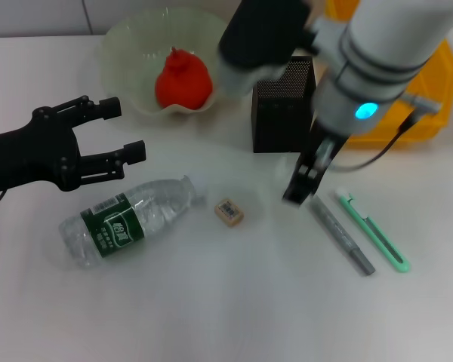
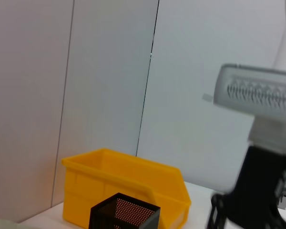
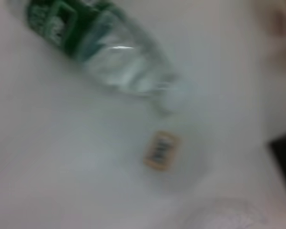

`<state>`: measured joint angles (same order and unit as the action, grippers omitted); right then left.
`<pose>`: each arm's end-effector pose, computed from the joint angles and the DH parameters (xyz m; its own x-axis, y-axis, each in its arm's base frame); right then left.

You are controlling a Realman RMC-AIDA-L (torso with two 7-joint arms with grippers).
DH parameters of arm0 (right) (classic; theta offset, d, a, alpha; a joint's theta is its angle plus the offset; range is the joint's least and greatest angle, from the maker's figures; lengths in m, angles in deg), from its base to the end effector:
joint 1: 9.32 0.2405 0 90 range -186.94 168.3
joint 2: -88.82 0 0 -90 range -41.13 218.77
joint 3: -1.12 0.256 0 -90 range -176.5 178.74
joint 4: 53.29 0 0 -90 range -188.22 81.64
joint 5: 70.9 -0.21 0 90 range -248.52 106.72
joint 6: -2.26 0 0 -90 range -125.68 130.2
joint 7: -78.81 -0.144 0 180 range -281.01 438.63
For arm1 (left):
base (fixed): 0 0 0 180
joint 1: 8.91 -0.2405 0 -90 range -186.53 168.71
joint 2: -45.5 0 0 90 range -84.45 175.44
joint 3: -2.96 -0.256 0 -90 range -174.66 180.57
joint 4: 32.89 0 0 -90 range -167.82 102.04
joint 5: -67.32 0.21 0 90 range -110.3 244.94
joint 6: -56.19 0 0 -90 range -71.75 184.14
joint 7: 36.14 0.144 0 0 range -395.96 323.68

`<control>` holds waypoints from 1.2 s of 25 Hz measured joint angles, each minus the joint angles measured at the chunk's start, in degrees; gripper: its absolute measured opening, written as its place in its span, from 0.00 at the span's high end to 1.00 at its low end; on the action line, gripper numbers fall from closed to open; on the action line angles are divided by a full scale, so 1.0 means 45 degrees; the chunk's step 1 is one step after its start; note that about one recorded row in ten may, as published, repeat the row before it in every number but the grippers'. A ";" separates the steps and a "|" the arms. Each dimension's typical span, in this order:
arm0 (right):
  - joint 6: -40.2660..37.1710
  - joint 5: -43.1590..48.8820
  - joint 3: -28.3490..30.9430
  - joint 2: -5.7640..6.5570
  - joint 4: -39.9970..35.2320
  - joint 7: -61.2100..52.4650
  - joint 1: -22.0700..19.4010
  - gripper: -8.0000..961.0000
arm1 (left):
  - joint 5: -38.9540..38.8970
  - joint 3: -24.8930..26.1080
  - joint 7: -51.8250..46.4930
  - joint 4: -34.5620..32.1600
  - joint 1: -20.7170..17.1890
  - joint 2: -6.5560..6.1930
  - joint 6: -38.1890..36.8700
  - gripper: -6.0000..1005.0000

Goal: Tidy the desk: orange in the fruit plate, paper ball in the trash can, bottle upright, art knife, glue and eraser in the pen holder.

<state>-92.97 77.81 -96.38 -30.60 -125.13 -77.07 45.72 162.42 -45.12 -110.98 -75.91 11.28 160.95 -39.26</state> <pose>0.0773 0.3511 -0.0538 0.7639 -0.3884 0.5153 -0.2396 -0.9122 -0.3324 -0.2718 0.3004 0.0443 0.7442 0.1875 0.6411 0.3993 -0.8943 -0.2019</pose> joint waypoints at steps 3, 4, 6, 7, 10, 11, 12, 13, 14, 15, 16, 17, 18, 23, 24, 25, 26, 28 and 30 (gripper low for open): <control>-0.0853 0.1174 0.1201 0.0004 -0.0882 0.0003 -0.0133 0.46 | 0.0000 0.0022 0.0160 0.0130 -0.0038 -0.0016 0.0011 0.17; -0.1037 0.1575 0.1580 0.0017 -0.1093 0.0010 -0.0163 0.46 | 0.0000 0.0030 0.0210 0.0210 -0.0044 -0.0024 0.0013 0.17; -0.1256 0.2266 0.2284 0.0025 -0.1397 0.0100 -0.0189 0.46 | 0.0001 0.0035 0.0254 0.0314 -0.0035 -0.0042 0.0020 0.17; -0.1320 0.2609 0.2609 0.0032 -0.1496 0.0191 -0.0198 0.46 | 0.0001 0.0036 0.0273 0.0376 -0.0023 -0.0053 0.0024 0.17; -0.1381 0.3362 0.3399 0.0038 -0.1600 0.0460 -0.0214 0.46 | 0.0006 0.0039 0.0282 0.0434 -0.0001 -0.0063 0.0029 0.17; -0.1363 0.3603 0.3576 0.0045 -0.1604 0.0512 -0.0226 0.46 | 0.0008 0.0039 0.0282 0.0437 -0.0009 -0.0064 0.0029 0.17; -0.1332 0.3808 0.3692 0.0053 -0.1606 0.0531 -0.0246 0.45 | 0.0010 0.0039 0.0282 0.0437 -0.0022 -0.0065 0.0030 0.17; -0.1267 0.3952 0.3848 0.0080 -0.1614 0.0600 -0.0292 0.45 | 0.0010 0.0039 0.0282 0.0437 -0.0022 -0.0065 0.0030 0.17; -0.1199 0.4044 0.3976 0.0102 -0.1624 0.0673 -0.0337 0.45 | 0.0014 0.0039 0.0282 0.0439 -0.0037 -0.0068 0.0030 0.17; -0.1109 0.4052 0.4131 0.0127 -0.1629 0.0800 -0.0402 0.44 | 0.0015 0.0039 0.0282 0.0439 -0.0040 -0.0070 0.0029 0.17; -0.0989 0.4056 0.4258 0.0150 -0.1636 0.0881 -0.0468 0.44 | 0.0017 0.0039 0.0282 0.0439 -0.0042 -0.0071 0.0028 0.17; -0.0830 0.4065 0.4390 0.0181 -0.1642 0.0963 -0.0564 0.43 | 0.0018 0.0039 0.0281 0.0439 -0.0042 -0.0072 0.0027 0.17; -0.0595 0.4075 0.4440 0.0237 -0.1657 0.0989 -0.0677 0.43 | 0.0018 0.0039 0.0281 0.0439 -0.0042 -0.0072 0.0027 0.17; 0.0813 0.4101 0.4838 0.0368 -0.1686 0.1366 -0.1304 0.41 | 0.0022 0.0040 0.0217 0.0440 -0.0030 -0.0072 0.0016 0.17; 0.1113 0.4103 0.4922 0.0349 -0.1668 0.1457 -0.1430 0.40 | 0.0022 0.0004 0.0216 0.0439 -0.0005 -0.0072 0.0016 0.17; 0.1477 0.4105 0.4989 0.0321 -0.1642 0.1552 -0.1560 0.40 | 0.0023 -0.0023 0.0226 0.0439 0.0004 -0.0071 0.0020 0.17; 0.1808 0.4106 0.5026 0.0306 -0.1627 0.1625 -0.1690 0.40 | 0.0029 -0.0051 0.0245 0.0439 0.0019 -0.0072 0.0050 0.17; 0.2740 0.4107 0.5103 0.0241 -0.1590 0.1845 -0.2107 0.39 | 0.0067 -0.0078 0.0196 0.0400 0.0039 -0.0072 0.0148 0.18; 0.2997 0.4108 0.5146 0.0217 -0.1577 0.1915 -0.2233 0.38 | 0.0141 -0.0087 0.0075 0.0315 0.0066 -0.0071 0.0170 0.18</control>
<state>-79.48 96.29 -73.22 -29.62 -132.23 -68.45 35.67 163.05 -45.51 -110.64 -74.49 11.58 160.63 -38.49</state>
